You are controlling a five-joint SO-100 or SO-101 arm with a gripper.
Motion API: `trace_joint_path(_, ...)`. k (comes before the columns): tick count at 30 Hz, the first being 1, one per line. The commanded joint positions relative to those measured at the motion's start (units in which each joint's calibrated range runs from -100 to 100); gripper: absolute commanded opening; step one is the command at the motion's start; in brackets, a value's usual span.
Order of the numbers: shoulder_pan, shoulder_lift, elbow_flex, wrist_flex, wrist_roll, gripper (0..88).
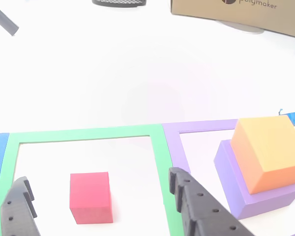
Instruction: Tower of hanoi
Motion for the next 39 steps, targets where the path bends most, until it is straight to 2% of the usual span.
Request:
trace_joint_path(1, -1.36, 4.54, -3.81, -4.83, 0.36, 32.5)
trace_joint_path(17, -5.01, 18.99, -8.36, -15.84, 0.36, 28.6)
trace_joint_path(39, -5.10, 22.63, -9.99, -15.76, 0.36, 26.5)
